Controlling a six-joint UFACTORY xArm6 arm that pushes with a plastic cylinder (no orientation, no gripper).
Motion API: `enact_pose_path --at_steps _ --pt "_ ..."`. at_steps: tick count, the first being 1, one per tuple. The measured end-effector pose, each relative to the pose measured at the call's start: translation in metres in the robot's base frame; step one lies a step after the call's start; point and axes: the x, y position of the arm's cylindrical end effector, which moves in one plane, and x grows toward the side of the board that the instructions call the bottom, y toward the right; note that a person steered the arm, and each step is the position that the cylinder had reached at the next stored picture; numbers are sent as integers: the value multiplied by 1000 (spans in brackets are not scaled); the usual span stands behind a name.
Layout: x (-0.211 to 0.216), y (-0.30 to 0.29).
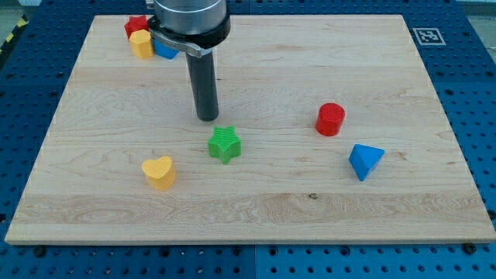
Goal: Nudge the red circle on bottom right
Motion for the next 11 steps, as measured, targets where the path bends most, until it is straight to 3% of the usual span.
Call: enact_pose_path --at_steps 3,6,8,11 --pt "48 77" --pt "49 176" --pt "5 179" --pt "3 219"
